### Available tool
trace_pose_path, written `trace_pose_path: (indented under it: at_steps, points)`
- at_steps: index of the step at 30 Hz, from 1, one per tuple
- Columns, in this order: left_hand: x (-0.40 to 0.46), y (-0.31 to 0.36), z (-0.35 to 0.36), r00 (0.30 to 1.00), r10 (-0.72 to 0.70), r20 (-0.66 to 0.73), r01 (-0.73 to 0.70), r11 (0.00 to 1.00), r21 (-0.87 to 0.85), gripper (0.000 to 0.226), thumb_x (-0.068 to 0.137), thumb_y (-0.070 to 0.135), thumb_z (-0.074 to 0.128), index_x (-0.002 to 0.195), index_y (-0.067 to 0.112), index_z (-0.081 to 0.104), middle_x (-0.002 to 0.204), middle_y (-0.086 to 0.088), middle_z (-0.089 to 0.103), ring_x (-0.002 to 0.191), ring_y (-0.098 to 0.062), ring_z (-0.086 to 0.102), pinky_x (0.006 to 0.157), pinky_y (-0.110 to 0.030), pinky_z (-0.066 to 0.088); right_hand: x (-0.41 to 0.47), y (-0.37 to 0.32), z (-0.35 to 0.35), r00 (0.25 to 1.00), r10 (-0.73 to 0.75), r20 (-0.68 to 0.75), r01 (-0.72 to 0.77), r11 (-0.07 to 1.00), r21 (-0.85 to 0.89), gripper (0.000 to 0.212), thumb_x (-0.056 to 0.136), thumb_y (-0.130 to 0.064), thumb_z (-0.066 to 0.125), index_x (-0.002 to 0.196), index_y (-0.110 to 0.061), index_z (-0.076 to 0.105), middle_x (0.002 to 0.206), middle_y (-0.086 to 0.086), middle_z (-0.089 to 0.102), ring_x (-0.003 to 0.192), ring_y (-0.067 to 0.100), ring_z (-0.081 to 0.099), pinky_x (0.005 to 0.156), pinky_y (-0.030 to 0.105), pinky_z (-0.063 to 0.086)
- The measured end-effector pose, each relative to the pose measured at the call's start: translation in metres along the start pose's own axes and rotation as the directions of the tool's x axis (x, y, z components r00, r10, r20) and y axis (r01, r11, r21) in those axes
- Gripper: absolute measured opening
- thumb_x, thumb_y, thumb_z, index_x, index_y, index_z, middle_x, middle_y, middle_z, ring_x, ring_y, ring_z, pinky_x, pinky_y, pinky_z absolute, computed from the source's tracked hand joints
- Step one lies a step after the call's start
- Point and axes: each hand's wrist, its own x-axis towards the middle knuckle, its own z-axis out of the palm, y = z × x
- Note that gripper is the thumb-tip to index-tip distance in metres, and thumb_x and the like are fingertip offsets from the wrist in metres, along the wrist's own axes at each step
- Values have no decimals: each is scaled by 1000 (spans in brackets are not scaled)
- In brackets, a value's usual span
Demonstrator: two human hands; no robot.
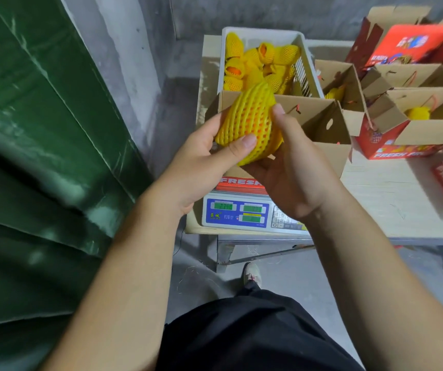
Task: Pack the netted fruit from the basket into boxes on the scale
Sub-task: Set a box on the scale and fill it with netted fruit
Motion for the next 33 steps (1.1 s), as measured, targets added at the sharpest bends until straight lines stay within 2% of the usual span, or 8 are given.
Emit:
trace_pose_path:
  at_steps: [8, 11, 14, 17, 20, 22, 28, 33]
  points:
    - [11, -13, 12, 1000, 5, 0, -5, 1000, 24, 60, 90, 58, 73, 144, 42, 56, 132, 14, 71, 123, -9, 67, 108, -42, 52, 0, 12, -12, 997, 75, 1, -75, 995, 69, 45, 107, -45, 50, 138, -14, 61, 126, 13, 73, 112, 26, 73, 88, 38, 62]
    - [14, -17, 15, 999, -14, 47, 13, 1000, 29, 54, 91, 63, 69, 142, 50, 56, 132, 17, 71, 122, -10, 68, 106, -42, 53, 7, 11, -25, 996, 36, 77, -34, 999, -24, 42, 104, -33, 60, 138, -7, 59, 130, 16, 70, 121, 29, 68, 98, 44, 59]
    - [15, -15, 14, 997, -52, 51, 50, 998, 40, 51, 87, 80, 59, 134, 61, 54, 124, 35, 66, 109, -2, 73, 93, -32, 59, 29, -10, -47, 987, -138, -76, 113, 956, -270, 50, 92, -32, 75, 135, -11, 61, 124, 12, 72, 116, 29, 70, 94, 47, 60]
    - [18, -16, 11, 996, -57, -64, 60, 997, 54, 47, 92, 73, 53, 135, 56, 57, 123, 36, 65, 104, 1, 73, 92, -28, 56, 55, -41, -68, 897, -412, -162, 195, 697, -690, 69, 87, -34, 83, 144, -11, 51, 132, 10, 66, 120, 27, 66, 99, 52, 57]
    - [18, -17, 8, 986, -104, -127, 111, 993, 46, 19, 104, 55, 53, 122, 57, 59, 126, 26, 66, 101, 2, 73, 94, -30, 55, 76, -56, -88, 917, -391, -81, 13, 233, -972, 110, 85, -56, 78, 164, -14, 14, 166, 14, 32, 150, 35, 34, 122, 53, 33]
    - [16, -18, 6, 980, -127, -153, 137, 989, 54, 15, 106, 49, 53, 116, 58, 61, 124, 25, 67, 98, 2, 73, 87, -26, 54, 79, -52, -91, 921, -384, -68, -67, 16, -998, 117, 87, -70, 64, 166, -12, 1, 172, 15, 12, 158, 37, 10, 128, 53, 13]
    - [5, -16, -3, 965, -166, -201, 184, 980, 76, 18, 107, 41, 55, 114, 54, 67, 119, 22, 71, 93, 2, 73, 77, -20, 52, 42, 6, -62, 873, -483, 67, 211, 249, -945, 56, 101, -37, 63, 150, -17, 47, 150, 3, 53, 138, 15, 46, 111, 31, 41]
    - [-4, -18, -9, 954, -190, -233, 219, 970, 106, 19, 107, 39, 55, 118, 50, 66, 114, 23, 72, 91, -5, 72, 71, -16, 50, 27, 32, -46, 931, -265, 250, 312, 224, -924, 53, 101, -32, 64, 151, -22, 48, 147, -2, 59, 131, 10, 52, 102, 27, 44]
